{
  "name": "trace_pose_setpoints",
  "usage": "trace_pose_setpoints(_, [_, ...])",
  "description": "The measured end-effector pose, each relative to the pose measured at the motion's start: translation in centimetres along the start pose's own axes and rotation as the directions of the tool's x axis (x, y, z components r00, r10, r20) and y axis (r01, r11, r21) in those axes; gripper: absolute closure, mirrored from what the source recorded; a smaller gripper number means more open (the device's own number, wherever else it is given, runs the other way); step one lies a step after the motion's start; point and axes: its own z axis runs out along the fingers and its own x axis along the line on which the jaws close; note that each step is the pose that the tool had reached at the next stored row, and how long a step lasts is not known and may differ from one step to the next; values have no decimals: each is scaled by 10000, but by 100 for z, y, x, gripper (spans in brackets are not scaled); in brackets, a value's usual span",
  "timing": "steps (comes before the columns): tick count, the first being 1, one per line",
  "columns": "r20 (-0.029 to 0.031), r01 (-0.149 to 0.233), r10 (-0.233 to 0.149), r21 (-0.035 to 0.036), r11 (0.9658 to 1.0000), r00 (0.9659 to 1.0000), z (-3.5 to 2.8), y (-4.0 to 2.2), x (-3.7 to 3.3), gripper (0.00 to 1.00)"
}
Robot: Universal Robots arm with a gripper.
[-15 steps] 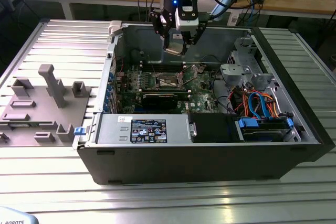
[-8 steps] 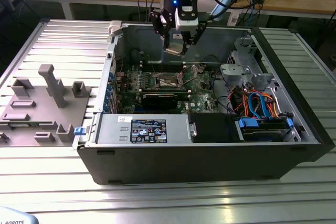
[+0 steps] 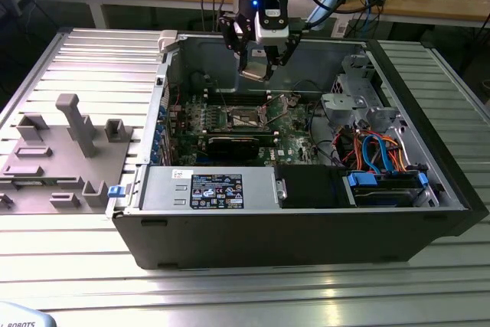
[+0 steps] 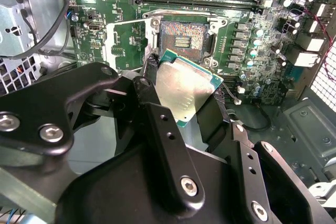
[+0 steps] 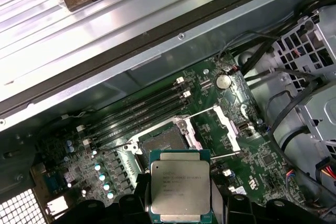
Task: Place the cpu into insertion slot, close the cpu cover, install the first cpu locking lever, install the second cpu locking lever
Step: 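Place the cpu into insertion slot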
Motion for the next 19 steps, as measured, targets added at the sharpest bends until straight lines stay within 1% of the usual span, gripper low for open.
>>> trace_pose_setpoints(19, [12, -177, 177, 0, 9998, 9998, 0, 0, 0, 46])
